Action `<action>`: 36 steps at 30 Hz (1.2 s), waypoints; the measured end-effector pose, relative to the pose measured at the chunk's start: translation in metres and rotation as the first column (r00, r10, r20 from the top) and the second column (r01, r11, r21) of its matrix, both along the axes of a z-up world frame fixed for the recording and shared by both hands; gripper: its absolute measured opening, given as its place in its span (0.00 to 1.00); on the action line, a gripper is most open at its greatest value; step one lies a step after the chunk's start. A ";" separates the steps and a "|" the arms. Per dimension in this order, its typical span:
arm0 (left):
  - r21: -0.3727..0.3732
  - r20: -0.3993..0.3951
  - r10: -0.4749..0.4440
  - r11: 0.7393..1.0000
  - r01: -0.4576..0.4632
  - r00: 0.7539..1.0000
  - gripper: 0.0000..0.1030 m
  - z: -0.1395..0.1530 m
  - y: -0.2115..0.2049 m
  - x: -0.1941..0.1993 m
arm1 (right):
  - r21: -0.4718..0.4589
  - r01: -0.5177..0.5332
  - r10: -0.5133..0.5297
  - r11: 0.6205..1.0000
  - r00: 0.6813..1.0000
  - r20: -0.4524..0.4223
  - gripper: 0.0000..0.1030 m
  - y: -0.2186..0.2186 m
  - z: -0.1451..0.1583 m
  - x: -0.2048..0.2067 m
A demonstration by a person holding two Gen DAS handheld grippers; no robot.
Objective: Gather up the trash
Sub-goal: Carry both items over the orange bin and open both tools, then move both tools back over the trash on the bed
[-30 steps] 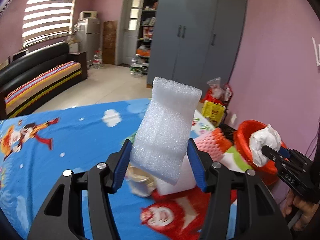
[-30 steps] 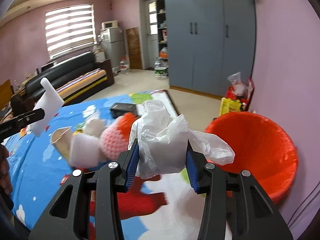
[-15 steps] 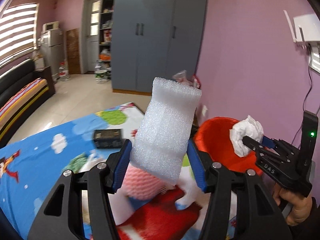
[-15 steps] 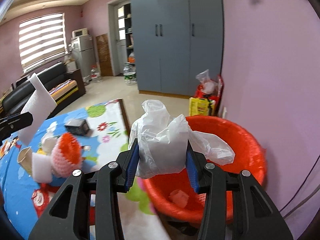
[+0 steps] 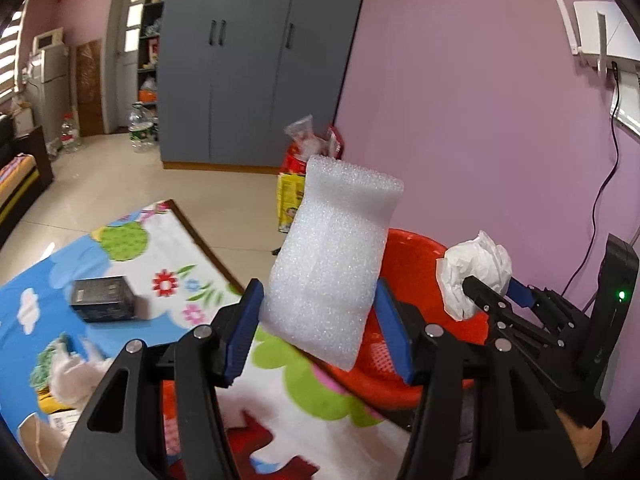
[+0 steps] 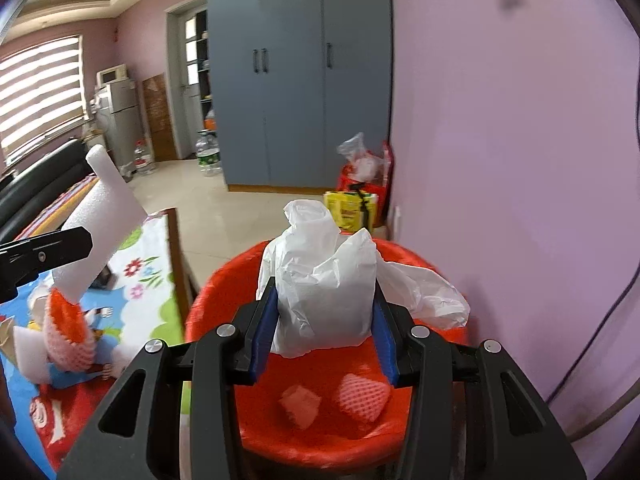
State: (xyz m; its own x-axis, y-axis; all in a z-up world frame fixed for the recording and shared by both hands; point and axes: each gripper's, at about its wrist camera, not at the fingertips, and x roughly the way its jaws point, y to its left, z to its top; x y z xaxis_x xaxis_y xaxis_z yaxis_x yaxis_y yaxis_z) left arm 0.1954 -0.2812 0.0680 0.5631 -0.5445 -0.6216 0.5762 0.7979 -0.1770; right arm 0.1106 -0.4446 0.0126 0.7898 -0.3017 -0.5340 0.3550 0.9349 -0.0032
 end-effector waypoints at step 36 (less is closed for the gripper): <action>-0.091 0.029 0.156 0.984 -0.153 0.987 0.74 0.014 0.066 -0.020 | 0.025 -0.081 0.080 0.996 0.997 0.006 0.65 0.026 -0.001 0.000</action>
State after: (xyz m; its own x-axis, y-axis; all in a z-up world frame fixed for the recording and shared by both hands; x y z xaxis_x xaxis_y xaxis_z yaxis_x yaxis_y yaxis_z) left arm 0.1752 -0.2153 0.0825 0.6657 -0.5011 -0.5529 0.4546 0.8599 -0.2320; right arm 0.1110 -0.4184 0.0120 0.8134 -0.2235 -0.5371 0.2785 0.9602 0.0223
